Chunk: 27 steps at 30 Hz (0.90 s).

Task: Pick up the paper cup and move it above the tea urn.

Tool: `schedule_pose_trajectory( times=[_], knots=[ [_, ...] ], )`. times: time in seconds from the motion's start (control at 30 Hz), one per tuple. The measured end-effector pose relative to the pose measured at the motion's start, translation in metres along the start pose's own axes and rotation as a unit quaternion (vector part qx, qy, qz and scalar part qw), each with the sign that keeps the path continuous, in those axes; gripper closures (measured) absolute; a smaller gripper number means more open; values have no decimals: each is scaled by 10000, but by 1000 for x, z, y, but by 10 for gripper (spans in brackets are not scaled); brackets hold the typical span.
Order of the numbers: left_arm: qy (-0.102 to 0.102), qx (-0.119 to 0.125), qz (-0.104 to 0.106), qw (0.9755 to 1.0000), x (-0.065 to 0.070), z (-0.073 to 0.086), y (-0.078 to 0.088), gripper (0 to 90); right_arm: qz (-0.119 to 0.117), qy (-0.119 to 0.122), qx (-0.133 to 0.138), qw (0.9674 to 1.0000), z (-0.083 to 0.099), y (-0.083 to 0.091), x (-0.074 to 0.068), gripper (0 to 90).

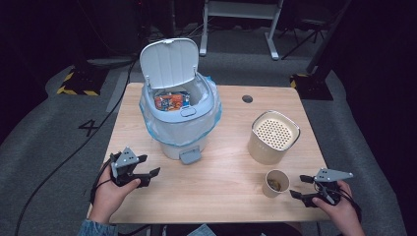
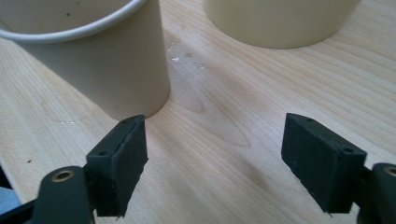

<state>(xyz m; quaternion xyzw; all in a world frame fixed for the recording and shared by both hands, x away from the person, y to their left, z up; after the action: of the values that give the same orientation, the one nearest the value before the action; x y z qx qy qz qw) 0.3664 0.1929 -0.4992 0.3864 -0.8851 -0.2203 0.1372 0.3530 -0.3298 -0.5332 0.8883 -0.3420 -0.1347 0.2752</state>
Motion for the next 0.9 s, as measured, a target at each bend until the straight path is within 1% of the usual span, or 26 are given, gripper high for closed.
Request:
schedule_pose_trajectory(
  times=[0.07,0.17,0.23,0.27,0.3,0.33,0.37,0.43,0.47,0.5,0.53,0.57,0.63,0.67,0.7,0.73,0.8,0.83,0.9],
  knots=[
    [5,-143,-54,9999,-2,8,-5,311,-48,21,-5,10000,0,1,-2,224],
    [2,-280,-93,9996,-4,16,-12,311,-101,31,19,9999,0,2,-6,217],
    [57,-388,-113,9992,-5,22,-16,311,-167,-27,24,9999,-1,2,-9,214],
    [50,-437,-147,9989,-6,24,-18,312,-177,-40,12,9998,0,1,-10,214],
    [76,-491,-163,9986,-6,27,-20,312,-185,-32,4,9998,0,1,-11,214],
    [111,-511,-188,9985,-7,29,-22,312,-247,-21,7,9997,1,0,-15,212],
    [155,-553,-212,9981,-8,31,-24,312,-247,-21,7,9997,1,0,-15,212],
    [149,-616,-251,9977,-10,35,-26,312,-292,-1,29,9996,1,-1,-19,207],
    [128,-645,-279,9974,-11,37,-28,312,-311,51,50,9995,0,-2,-20,207],
    [93,-659,-322,9973,-12,38,-29,310,-323,92,103,9994,-2,-3,-23,203],
    [57,-730,-341,9967,-12,41,-30,310,-323,92,103,9994,-2,-3,-23,203],
    [-6,-808,-403,9959,-13,44,-32,305,-370,112,172,9991,-4,-4,-26,203],
    [5,-837,-400,9957,-13,46,-34,303,-377,129,216,9990,-5,-5,-27,203],
    [-55,-804,-397,9960,-12,47,-36,301,-393,146,240,9988,-6,-6,-29,203],
    [-62,-756,-399,9963,-12,47,-37,284,-421,166,252,9987,-7,-7,-30,203],
    [-27,-733,-389,9965,-12,47,-37,283,-449,202,260,9984,-8,-8,-32,203],
    [-68,-707,-394,9967,-13,48,-37,281,-488,281,311,9979,-9,-10,-36,203],
    [-131,-656,-385,9970,-14,48,-38,274,-504,322,343,9976,-10,-11,-38,203],
    [-124,-649,-388,9971,-13,48,-38,267,-519,351,436,9971,-13,-13,-41,203]
  ],
)
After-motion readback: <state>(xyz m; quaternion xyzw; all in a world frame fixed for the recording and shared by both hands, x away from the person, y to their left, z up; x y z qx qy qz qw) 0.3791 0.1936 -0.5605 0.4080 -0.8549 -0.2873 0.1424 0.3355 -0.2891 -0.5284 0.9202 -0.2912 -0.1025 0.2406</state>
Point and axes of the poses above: each handheld gripper's, and its own axes: y roughly backward along the jaws, z roughly out of its underside, x roughly to its right, the point moved 8 cm from there along -y, roughly forward along the jaws, and after that the axes turned 8 degrees about x, right-handed, at the moved point
